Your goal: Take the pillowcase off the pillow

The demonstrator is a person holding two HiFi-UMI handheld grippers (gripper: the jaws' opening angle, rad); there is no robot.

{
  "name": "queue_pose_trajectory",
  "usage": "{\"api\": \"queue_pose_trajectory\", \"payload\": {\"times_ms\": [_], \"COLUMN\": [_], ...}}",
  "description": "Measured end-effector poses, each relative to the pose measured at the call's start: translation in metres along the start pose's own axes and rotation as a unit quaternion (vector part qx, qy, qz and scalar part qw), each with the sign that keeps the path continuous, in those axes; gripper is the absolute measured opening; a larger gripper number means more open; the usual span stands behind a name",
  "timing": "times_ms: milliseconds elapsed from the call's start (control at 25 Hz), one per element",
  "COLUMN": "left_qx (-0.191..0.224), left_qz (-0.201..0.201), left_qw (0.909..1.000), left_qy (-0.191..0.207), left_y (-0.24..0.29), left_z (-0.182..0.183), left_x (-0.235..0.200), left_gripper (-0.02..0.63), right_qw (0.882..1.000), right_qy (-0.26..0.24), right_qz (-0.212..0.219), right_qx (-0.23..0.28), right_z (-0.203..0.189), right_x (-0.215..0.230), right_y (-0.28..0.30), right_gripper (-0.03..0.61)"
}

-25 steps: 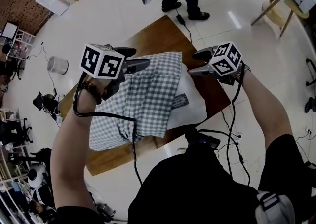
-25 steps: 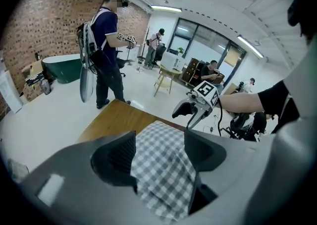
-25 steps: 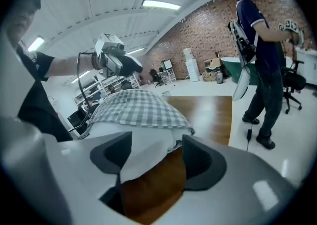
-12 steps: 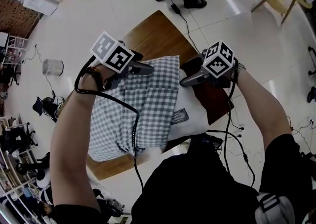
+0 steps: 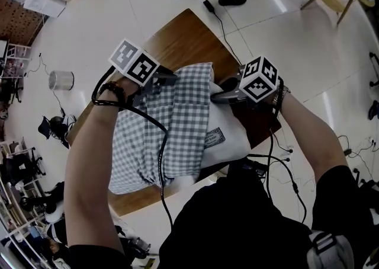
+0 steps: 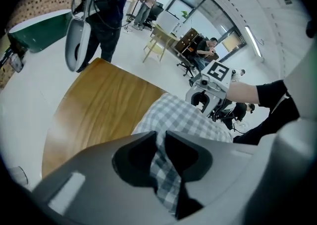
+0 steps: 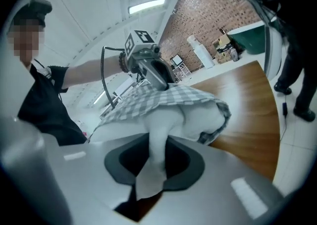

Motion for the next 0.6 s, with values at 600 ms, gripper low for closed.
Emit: {"api": "queue_pose_trajectory", "payload": {"times_ms": [600], "left_qx": [0.04], "left_qz": [0.127], "left_qw": [0.989], "left_qy": [-0.065], "left_y": [-0.058], "left_z": [-0.051], "left_x": [0.015], "left_gripper": [0.009], "right_qw": [0.939], "right_qy": [-0.281], "right_qz": [-0.196], "right_qx": [-0.016], "right_z": [0.022], "right_x": [-0.151], "right_y": [-0.016], "right_gripper": [0.023]}}
Point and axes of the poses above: the fingertips, and each gripper's own axes: y forward along the fingers, x to its right, z out of its top, the point moved 6 cm from there along -y, backward along the fingers, and after that the axes turned 2 degrees about -y, right-handed, at the moved point
